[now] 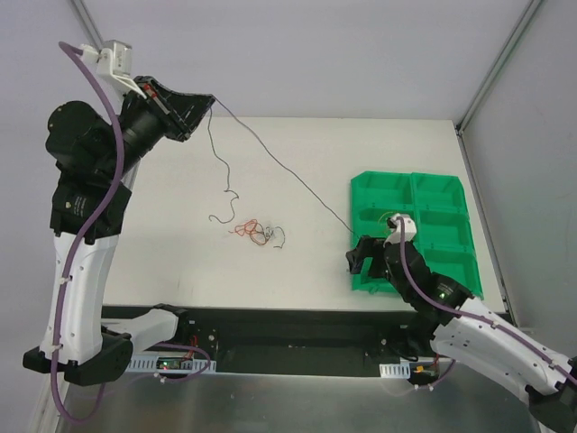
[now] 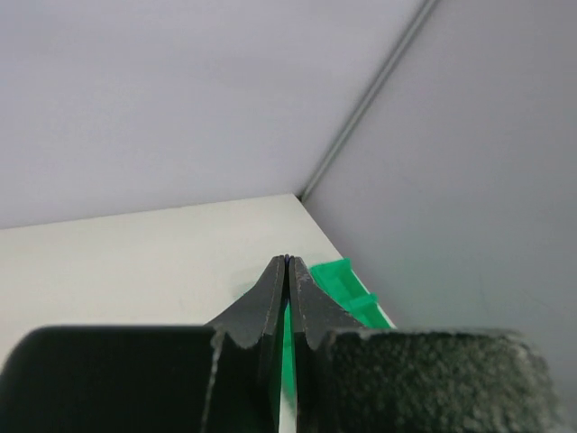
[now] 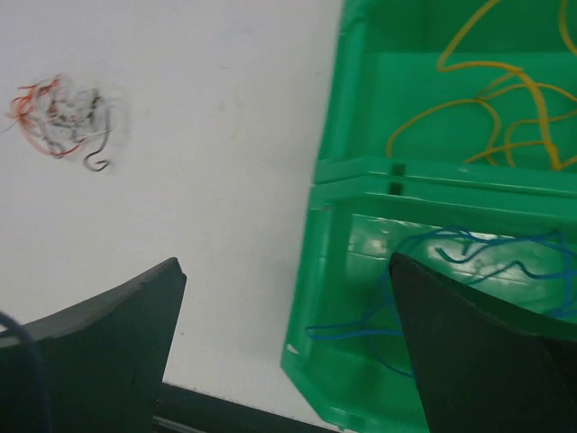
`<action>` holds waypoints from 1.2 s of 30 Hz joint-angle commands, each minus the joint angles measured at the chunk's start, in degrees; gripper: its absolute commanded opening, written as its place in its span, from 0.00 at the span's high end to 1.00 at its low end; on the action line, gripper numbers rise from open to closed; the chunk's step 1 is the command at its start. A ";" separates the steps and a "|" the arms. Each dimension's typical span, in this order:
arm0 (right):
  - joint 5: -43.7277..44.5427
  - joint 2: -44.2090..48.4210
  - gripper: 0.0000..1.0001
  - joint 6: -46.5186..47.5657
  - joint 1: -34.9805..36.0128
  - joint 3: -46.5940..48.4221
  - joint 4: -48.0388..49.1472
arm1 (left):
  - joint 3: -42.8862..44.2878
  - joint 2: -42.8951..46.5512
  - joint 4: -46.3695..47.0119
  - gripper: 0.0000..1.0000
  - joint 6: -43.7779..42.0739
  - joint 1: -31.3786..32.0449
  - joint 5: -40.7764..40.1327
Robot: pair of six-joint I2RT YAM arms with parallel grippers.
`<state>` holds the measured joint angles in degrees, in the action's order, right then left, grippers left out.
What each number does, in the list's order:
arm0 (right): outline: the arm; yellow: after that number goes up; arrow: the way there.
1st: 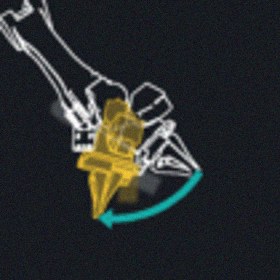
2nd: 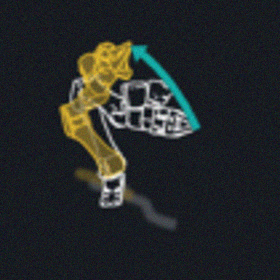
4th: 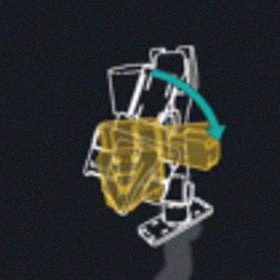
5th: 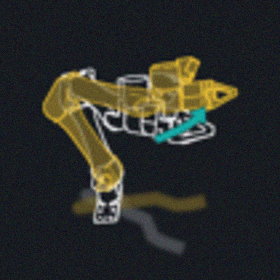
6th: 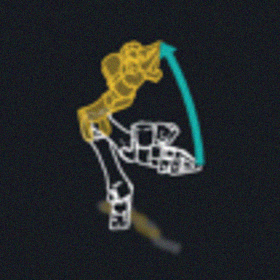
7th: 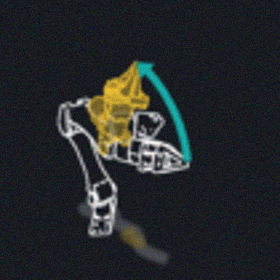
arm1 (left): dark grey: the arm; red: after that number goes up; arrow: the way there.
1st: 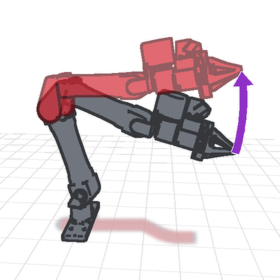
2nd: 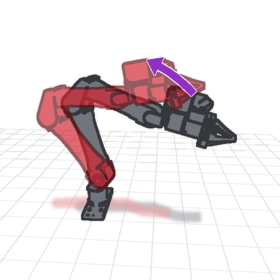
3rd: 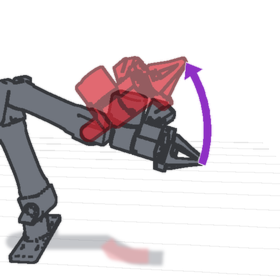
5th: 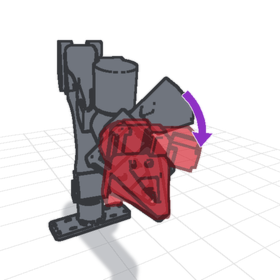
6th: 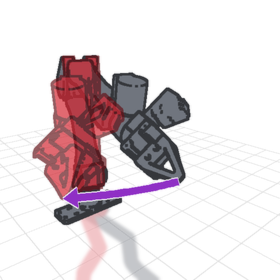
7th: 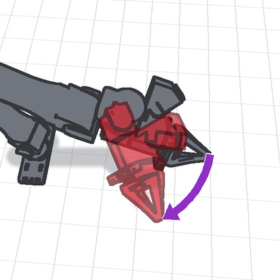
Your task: Untangle the cables
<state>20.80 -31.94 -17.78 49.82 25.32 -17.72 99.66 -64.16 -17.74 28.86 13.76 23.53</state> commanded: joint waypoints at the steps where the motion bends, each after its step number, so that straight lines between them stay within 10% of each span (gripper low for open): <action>1: 12.08 0.91 0.00 -6.13 -1.75 1.84 -8.66 | 3.35 -0.70 -2.83 1.00 -2.40 -0.84 -12.71; 19: 3.28 36.06 0.00 6.09 -1.83 0.42 -5.49 | 9.25 -6.33 -12.15 1.00 -13.22 -3.73 -37.68; 32: 12.68 26.41 0.00 12.15 -1.83 11.32 -12.61 | 6.86 -7.47 -14.43 1.00 -10.32 -11.56 -25.02; 36: 30.32 27.46 0.01 3.30 -1.83 15.71 -24.27 | 8.71 -8.17 -16.45 1.00 -11.11 -16.29 -29.93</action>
<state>34.46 -4.95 -8.93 48.10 35.70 -31.05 105.36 -72.38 -33.54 18.55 1.34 -3.40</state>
